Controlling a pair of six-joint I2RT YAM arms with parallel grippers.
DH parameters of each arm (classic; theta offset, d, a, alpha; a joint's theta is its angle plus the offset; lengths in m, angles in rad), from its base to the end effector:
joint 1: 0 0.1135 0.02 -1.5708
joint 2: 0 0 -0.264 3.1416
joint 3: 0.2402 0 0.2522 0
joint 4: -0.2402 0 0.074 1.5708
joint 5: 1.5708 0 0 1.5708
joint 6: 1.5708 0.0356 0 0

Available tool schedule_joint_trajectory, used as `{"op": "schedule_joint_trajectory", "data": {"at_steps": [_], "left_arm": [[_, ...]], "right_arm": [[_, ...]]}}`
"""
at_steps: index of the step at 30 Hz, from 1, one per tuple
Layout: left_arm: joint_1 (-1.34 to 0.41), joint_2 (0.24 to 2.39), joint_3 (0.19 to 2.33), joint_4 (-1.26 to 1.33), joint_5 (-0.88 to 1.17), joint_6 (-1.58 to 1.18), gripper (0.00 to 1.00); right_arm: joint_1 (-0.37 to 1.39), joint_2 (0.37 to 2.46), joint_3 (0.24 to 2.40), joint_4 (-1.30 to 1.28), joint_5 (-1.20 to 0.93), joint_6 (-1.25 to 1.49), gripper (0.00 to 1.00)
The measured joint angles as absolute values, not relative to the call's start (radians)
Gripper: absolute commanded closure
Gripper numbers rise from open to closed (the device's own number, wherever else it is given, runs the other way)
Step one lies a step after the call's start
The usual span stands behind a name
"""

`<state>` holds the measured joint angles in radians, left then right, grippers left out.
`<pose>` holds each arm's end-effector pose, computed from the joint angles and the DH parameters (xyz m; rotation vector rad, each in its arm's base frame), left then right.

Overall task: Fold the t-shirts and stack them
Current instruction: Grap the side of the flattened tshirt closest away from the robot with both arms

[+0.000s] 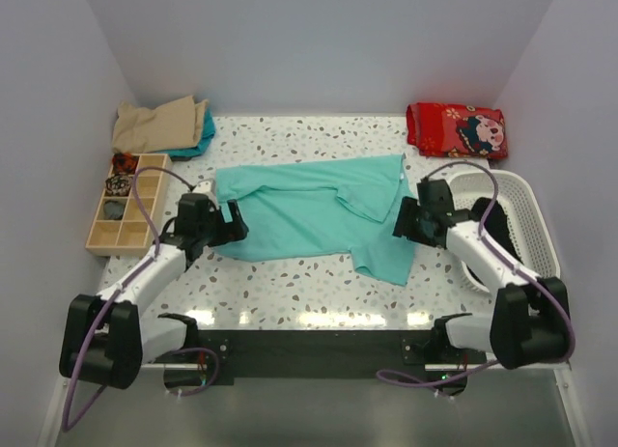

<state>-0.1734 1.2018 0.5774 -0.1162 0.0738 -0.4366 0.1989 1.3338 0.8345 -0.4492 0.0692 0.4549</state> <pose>0.2354 -0.0439 0.1913 -0.2695 2.3262 -0.3923 0.2609 0.0501 0.2165 0.3502 2.5008 0.1780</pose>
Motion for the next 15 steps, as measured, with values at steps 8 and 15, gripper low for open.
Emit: {"op": "schedule_joint_trajectory", "data": {"at_steps": [8, 15], "left_arm": [[-0.206, 0.967, 0.400, -0.198, 0.009, -0.550, 0.00], [-0.207, 0.957, 0.377, -0.227, -0.042, -0.611, 0.00]], "right_arm": [[0.210, 1.055, 0.662, -0.546, 0.089, 0.541, 0.38], [0.228, 1.008, 0.588, -0.609, 0.091, 0.634, 0.38]]}}
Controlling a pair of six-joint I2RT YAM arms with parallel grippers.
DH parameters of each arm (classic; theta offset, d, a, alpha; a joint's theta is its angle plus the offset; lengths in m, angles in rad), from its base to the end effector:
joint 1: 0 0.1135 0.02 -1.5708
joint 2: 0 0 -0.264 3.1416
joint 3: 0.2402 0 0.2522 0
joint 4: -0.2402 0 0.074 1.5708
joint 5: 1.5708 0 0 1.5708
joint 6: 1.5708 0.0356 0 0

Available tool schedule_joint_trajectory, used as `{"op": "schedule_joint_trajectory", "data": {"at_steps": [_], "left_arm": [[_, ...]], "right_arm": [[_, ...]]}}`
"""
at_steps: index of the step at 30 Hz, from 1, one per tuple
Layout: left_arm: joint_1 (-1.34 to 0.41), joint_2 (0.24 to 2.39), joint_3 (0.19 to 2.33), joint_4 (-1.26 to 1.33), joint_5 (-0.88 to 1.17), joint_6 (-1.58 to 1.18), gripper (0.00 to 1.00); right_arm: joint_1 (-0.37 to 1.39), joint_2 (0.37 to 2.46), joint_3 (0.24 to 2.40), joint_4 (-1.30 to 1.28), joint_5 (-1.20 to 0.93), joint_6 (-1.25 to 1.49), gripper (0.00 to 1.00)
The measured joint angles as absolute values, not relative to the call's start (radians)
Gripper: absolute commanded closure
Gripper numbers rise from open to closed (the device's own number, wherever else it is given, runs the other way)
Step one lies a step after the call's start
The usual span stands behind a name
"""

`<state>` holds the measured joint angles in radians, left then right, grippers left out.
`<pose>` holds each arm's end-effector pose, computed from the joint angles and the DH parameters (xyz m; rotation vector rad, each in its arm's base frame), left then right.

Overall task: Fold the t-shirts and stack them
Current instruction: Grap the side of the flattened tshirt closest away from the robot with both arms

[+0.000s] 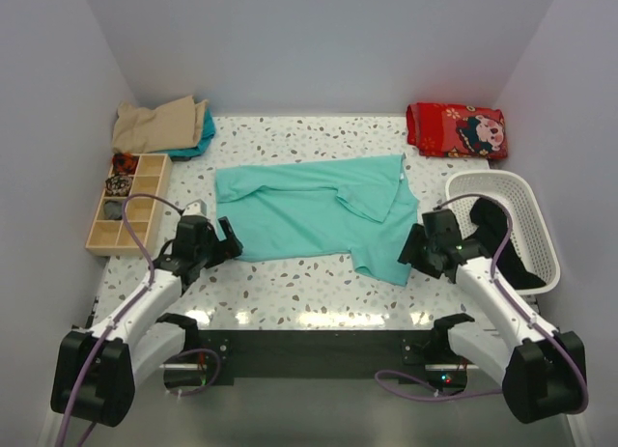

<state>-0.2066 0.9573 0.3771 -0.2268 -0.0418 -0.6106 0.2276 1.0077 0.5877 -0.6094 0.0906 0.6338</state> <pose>0.1780 -0.0358 0.1661 -0.5020 2.3507 -0.3374 0.1796 0.0383 0.1978 0.5578 2.5459 0.1946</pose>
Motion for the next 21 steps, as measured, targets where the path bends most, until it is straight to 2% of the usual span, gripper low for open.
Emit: {"op": "schedule_joint_trajectory", "data": {"at_steps": [8, 11, 14, 15, 20, 21], "left_arm": [[-0.211, 0.985, 0.338, -0.176, -0.061, -0.645, 0.05], [-0.211, 1.005, 0.329, -0.117, -0.060, -0.647, 0.09], [-0.211, 1.014, 0.315, -0.067, -0.057, -0.651, 0.21], [-0.211, 1.015, 0.310, -0.057, -0.057, -0.653, 0.28], [-0.211, 1.021, 0.294, -0.028, -0.023, -0.659, 0.45], [-0.211, 1.021, 0.291, -0.030, -0.008, -0.662, 0.51]], "right_arm": [[0.236, 0.959, 0.448, -0.614, 0.062, 0.736, 0.42], [0.236, 0.972, 0.442, -0.597, 0.058, 0.749, 0.47], [0.236, 0.989, 0.442, -0.567, 0.051, 0.759, 0.54], [0.236, 0.993, 0.440, -0.555, 0.044, 0.760, 0.56], [0.239, 0.996, 0.430, -0.524, 0.027, 0.767, 0.67], [0.241, 0.994, 0.428, -0.521, 0.025, 0.769, 0.75]]}}
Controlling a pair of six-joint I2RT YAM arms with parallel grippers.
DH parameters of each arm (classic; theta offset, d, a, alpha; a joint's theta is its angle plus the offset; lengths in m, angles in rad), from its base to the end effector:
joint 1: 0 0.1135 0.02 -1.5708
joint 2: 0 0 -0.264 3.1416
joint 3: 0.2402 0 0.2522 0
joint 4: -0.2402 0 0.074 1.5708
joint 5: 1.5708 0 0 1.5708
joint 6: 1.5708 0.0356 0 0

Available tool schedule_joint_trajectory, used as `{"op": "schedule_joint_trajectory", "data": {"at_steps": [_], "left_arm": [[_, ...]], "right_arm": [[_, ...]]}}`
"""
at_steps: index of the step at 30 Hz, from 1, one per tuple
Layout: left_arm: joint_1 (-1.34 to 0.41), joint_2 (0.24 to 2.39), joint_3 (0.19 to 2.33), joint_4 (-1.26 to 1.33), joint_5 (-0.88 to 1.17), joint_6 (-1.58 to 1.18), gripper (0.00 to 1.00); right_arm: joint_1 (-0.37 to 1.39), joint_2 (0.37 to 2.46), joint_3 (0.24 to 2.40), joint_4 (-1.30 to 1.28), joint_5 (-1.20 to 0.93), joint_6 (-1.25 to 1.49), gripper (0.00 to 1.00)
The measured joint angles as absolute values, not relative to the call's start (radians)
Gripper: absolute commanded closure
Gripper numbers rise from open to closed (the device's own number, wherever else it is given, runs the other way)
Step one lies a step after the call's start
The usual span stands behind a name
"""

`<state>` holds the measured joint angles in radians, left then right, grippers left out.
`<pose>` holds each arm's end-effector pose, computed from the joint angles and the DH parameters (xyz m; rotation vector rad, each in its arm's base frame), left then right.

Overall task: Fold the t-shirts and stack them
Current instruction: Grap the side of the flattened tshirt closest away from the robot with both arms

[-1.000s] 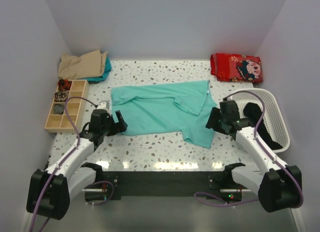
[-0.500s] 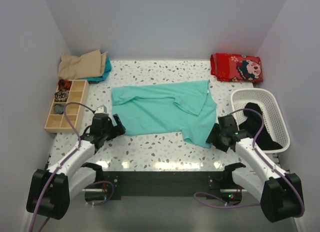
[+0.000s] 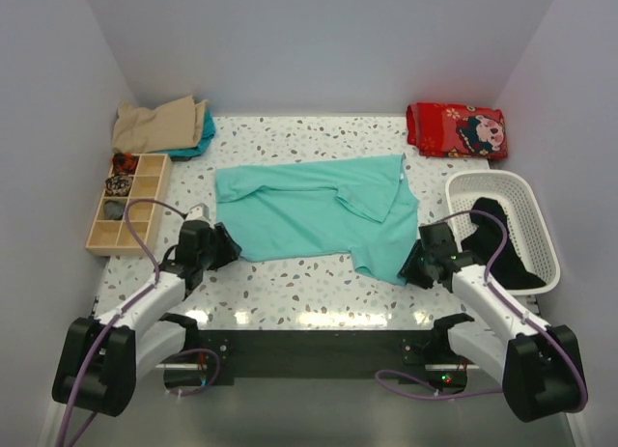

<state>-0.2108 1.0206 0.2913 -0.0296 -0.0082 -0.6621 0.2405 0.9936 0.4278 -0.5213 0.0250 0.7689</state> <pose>0.1801 -0.0382 0.1446 -0.5341 2.3080 -0.4216 0.1613 0.0386 0.1570 0.7109 2.5959 0.2916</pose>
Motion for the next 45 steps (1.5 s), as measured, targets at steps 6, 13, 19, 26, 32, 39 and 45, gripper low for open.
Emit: {"op": "schedule_joint_trajectory", "data": {"at_steps": [6, 13, 19, 26, 32, 39, 45], "left_arm": [[-0.212, 0.956, 0.247, -0.059, 0.062, -0.677, 0.82], [-0.212, 0.898, 0.249, -0.152, 0.078, -0.672, 0.98], [-0.212, 0.904, 0.319, -0.209, 0.071, -0.667, 1.00], [-0.212, 0.918, 0.388, -0.231, 0.036, -0.647, 0.69], [-0.212, 0.919, 0.364, -0.237, 0.001, -0.654, 0.52], [-0.212, 0.954, 0.354, -0.252, -0.072, -0.665, 0.49], [-0.213, 0.995, 0.354, -0.247, -0.120, -0.671, 0.59]], "right_arm": [[0.244, 0.958, 0.405, -0.535, 0.007, 0.775, 1.00], [0.250, 0.885, 0.417, -0.570, 0.008, 0.770, 1.00], [0.251, 0.879, 0.504, -0.606, 0.026, 0.738, 1.00], [0.251, 0.928, 0.595, -0.607, 0.063, 0.695, 1.00], [0.251, 0.931, 0.595, -0.610, 0.062, 0.687, 0.98], [0.251, 0.931, 0.585, -0.609, 0.062, 0.686, 0.97], [0.251, 0.931, 0.579, -0.607, 0.062, 0.681, 0.96]]}}
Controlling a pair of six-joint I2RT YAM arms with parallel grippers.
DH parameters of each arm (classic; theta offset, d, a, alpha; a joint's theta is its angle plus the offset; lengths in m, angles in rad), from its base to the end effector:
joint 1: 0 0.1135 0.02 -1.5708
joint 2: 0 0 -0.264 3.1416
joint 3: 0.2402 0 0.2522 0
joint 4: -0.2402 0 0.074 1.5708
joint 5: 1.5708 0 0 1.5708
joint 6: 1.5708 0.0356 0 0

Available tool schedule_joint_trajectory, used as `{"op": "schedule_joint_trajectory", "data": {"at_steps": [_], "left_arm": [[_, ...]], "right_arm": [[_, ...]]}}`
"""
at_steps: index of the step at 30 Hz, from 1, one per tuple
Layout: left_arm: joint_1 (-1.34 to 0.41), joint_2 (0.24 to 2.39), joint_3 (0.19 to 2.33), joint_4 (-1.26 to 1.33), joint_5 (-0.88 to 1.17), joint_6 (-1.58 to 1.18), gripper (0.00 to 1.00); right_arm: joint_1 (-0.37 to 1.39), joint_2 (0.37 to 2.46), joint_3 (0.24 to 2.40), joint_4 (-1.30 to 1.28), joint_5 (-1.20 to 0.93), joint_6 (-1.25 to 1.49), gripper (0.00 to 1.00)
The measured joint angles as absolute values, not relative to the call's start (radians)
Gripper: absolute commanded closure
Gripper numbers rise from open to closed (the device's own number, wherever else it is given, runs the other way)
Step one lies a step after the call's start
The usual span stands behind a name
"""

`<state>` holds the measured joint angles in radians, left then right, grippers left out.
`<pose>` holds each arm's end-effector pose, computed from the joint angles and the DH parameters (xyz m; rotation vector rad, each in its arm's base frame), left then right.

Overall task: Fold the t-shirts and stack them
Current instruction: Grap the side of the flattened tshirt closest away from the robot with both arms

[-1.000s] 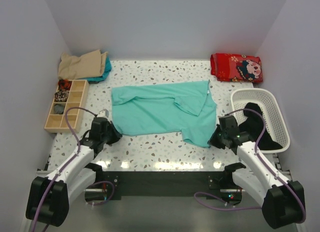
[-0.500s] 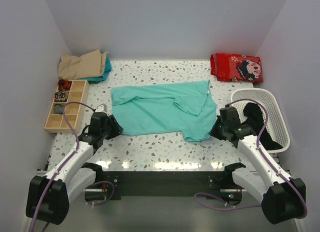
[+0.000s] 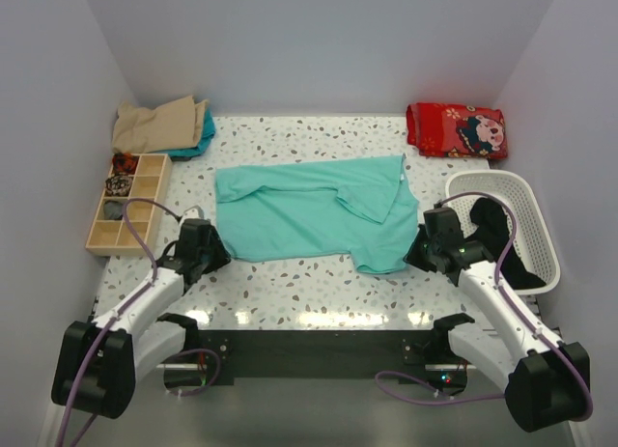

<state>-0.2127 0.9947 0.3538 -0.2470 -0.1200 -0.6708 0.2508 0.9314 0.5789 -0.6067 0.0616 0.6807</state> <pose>0.1743 -0.0333 0.1517 -0.6108 2.3882 -0.2406 0.1710 0.0415 0.2074 0.5688 2.4890 0.2917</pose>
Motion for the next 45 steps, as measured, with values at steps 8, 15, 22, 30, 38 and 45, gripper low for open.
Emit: {"op": "schedule_joint_trajectory", "data": {"at_steps": [8, 15, 22, 30, 38, 45], "left_arm": [[-0.213, 1.059, 0.349, -0.170, -0.130, -0.671, 0.92], [-0.213, 1.068, 0.342, -0.142, -0.128, -0.670, 1.00], [-0.213, 1.034, 0.342, -0.166, -0.137, -0.664, 0.56], [-0.213, 1.001, 0.342, -0.186, -0.159, -0.670, 0.48], [-0.213, 1.081, 0.342, -0.114, -0.157, -0.665, 0.96], [-0.213, 1.103, 0.344, -0.083, -0.131, -0.656, 1.00]], "right_arm": [[0.251, 0.949, 0.569, -0.603, 0.061, 0.680, 0.96], [0.251, 0.949, 0.566, -0.603, 0.061, 0.678, 0.96], [0.251, 0.946, 0.566, -0.606, 0.061, 0.673, 0.96], [0.251, 0.948, 0.566, -0.606, 0.061, 0.669, 0.96], [0.251, 0.958, 0.566, -0.604, 0.060, 0.669, 0.96], [0.251, 0.960, 0.566, -0.607, 0.054, 0.669, 0.98]]}}
